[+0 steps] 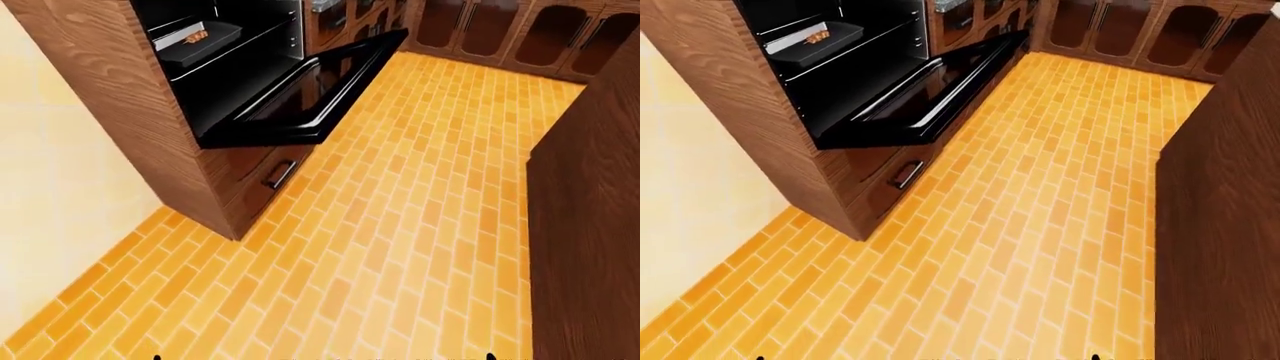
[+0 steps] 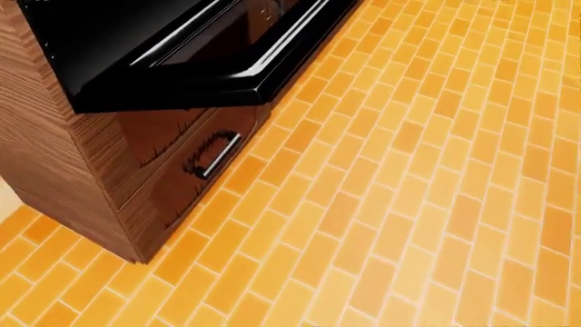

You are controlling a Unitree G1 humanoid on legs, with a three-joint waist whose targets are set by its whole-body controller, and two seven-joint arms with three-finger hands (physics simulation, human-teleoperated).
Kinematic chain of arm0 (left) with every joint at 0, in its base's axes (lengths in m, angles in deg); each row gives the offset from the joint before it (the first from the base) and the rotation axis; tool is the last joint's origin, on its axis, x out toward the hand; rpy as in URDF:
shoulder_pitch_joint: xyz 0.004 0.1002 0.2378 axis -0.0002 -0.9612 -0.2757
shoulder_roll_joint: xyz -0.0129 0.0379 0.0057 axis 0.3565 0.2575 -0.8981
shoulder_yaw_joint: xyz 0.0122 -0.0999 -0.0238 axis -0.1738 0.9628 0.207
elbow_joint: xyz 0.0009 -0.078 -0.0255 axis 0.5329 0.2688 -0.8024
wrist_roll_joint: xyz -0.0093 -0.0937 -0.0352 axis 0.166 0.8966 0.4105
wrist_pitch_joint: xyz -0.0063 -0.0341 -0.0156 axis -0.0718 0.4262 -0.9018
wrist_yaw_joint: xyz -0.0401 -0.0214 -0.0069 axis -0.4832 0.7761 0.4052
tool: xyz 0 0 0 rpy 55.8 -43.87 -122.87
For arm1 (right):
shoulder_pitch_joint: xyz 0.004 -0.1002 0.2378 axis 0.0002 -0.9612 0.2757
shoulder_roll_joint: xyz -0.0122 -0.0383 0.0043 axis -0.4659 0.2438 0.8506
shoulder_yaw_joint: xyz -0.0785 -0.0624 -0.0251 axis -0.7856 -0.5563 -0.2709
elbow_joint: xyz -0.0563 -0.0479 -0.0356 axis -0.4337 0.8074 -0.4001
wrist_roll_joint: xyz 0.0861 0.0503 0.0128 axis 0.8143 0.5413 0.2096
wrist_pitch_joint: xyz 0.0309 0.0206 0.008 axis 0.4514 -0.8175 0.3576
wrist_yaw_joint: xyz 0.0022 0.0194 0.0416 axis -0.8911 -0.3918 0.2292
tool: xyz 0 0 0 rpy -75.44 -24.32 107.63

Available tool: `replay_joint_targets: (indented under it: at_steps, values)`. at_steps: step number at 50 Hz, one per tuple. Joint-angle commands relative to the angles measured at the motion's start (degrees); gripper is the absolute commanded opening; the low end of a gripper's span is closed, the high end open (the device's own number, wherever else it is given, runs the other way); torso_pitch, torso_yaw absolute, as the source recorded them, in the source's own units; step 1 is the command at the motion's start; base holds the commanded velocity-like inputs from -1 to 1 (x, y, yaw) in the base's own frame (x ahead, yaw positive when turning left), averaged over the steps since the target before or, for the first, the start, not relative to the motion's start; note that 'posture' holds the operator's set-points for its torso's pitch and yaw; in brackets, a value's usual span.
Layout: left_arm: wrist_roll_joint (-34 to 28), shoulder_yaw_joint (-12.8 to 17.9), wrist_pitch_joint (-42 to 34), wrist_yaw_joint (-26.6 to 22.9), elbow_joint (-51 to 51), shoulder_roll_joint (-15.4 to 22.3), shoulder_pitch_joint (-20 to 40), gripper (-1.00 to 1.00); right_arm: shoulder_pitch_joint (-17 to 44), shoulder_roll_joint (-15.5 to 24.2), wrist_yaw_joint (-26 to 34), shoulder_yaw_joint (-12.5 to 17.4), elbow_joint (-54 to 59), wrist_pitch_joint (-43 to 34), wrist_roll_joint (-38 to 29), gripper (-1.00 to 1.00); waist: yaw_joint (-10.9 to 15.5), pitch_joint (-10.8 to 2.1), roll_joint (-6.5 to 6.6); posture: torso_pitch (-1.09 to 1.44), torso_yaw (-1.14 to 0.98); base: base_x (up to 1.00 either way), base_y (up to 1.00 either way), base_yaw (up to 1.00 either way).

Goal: Close the oven door.

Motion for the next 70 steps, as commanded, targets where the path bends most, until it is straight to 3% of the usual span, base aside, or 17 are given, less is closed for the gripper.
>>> replay_joint_targets:
  at_steps: [1, 6, 8, 12, 23, 27, 28, 36, 42, 43, 46, 52, 56, 57, 65, 68, 70]
  values:
    - [0.3, 0.3, 1.2, 0.4, 1.1, 1.1, 0.4, 1.00, 0.2, 0.7, -0.2, 0.1, -0.7, 1.0, 0.2, 1.00, 0.0, -0.53, 0.19, 0.00, 0.00, 0.00, 0.00, 0.00]
    - [0.3, 0.5, 1.0, 0.3, 1.1, 1.1, 0.5, 1.00, 0.2, 0.6, 0.7, 0.3, -0.7, 0.9, 0.5, 1.00, 0.3, -1.98, 0.24, 0.00, 0.00, 0.02, 0.00, 0.00]
    - [0.3, 0.5, 1.0, 0.3, 1.1, 1.1, 0.5, 1.00, 0.3, 0.6, 1.0, 0.3, -0.7, 0.8, 0.5, 1.00, 0.5, -0.71, -0.12, 0.00, 0.00, 0.08, 0.00, 0.00]
    - [0.3, 0.5, 1.1, 0.3, 1.1, 1.0, 0.5, 1.00, 0.3, 0.6, 1.3, 0.3, -0.7, 0.6, 0.6, 1.00, 0.3, -1.50, -3.28, 0.00, 0.00, 0.10, 0.00, 0.00]
    - [0.3, 0.5, 1.0, 0.3, 1.1, 1.0, 0.5, 1.00, 0.3, 0.6, 1.4, 0.3, -0.7, 0.4, 0.7, 1.00, 0.4, -0.04, 0.99, 0.00, 0.00, 0.21, 0.00, 0.00]
    - [0.3, 0.5, 1.0, 0.3, 1.1, 1.0, 0.5, 1.00, 0.3, 0.6, 1.3, 0.3, -0.7, 0.2, 0.6, 1.00, 0.7, -0.99, 6.38, 0.00, 0.00, 0.25, 0.00, 0.00]
    - [0.3, 0.5, 1.0, 0.3, 1.1, 1.1, 0.5, 1.00, 0.3, 0.7, 1.4, 0.2, -0.7, 0.2, 0.6, 1.00, 1.2, -0.34, 4.40, 0.00, 0.00, 0.23, 0.00, 0.00]
    - [0.2, 0.6, 0.9, 0.3, 1.1, 1.0, 0.6, 1.00, 0.3, 0.7, 1.5, 0.2, -0.7, 0.1, 0.5, 1.00, 1.5, -0.72, 2.33, 0.00, 0.00, 0.20, 0.00, 0.00]
    - [0.2, 0.7, 0.9, 0.3, 1.1, 1.0, 0.6, 1.00, 0.3, 0.7, 1.6, 0.2, -0.7, 0.1, 0.5, 1.00, 1.8, -1.41, -4.18, 0.00, 0.00, 0.15, 0.00, 0.00]
    - [0.3, 0.6, 0.9, 0.3, 1.1, 1.0, 0.6, 1.00, 0.3, 0.7, 1.6, 0.2, -0.7, 0.1, 0.4, 1.00, 1.3, -1.51, -1.55, 0.00, 0.00, 0.16, 0.00, 0.00]
    - [0.3, 0.6, 1.0, 0.3, 1.1, 1.0, 0.5, 1.00, 0.3, 0.7, 1.7, 0.2, -0.7, 0.0, 0.4, 1.00, 0.4, -1.00, -2.71, 0.00, 0.00, 0.16, 0.00, 0.00]
    - [0.4, 0.5, 0.9, 0.3, 1.1, 1.0, 0.6, 1.00, 0.3, 0.7, 1.7, 0.1, -0.7, -0.3, 0.3, 1.00, 0.4, -0.39, 0.33, 0.00, 0.00, 0.14, 0.00, 0.00]
    - [0.4, 0.5, 1.0, 0.3, 1.1, 1.0, 0.5, 1.00, 0.3, 0.7, 1.7, 0.1, -0.7, -0.4, 0.3, 1.00, 0.7, -1.90, 5.87, 0.00, 0.00, 0.07, 0.00, 0.00]
    - [0.5, 0.5, 0.9, 0.3, 1.1, 1.0, 0.5, 1.00, 0.3, 0.7, 1.8, 0.1, -0.7, -0.4, 0.2, 1.00, 1.0, -1.71, 3.43, 0.00, 0.00, 0.08, 0.02, 0.00]
    - [0.4, 0.6, 0.8, 0.2, 1.1, 1.0, 0.6, 1.00, 0.3, 0.7, 1.9, 0.1, -0.7, -0.4, 0.2, 1.00, 1.1, -1.20, 0.03, 0.00, 0.00, 0.07, 0.08, 0.00]
    - [0.4, 0.6, 0.8, 0.2, 1.1, 1.0, 0.6, 1.00, 0.3, 0.7, 2.1, 0.1, -0.7, -0.4, 0.2, 1.00, 0.6, -2.05, -4.66, 0.00, 0.00, 0.07, 0.11, 0.00]
    - [0.4, 0.7, 0.8, 0.2, 1.1, 1.0, 0.6, 1.00, 0.3, 0.7, 2.2, 0.0, -0.7, -0.4, 0.2, 1.00, 0.2, -1.52, -2.69, 0.00, 0.00, 0.08, 0.11, 0.00]
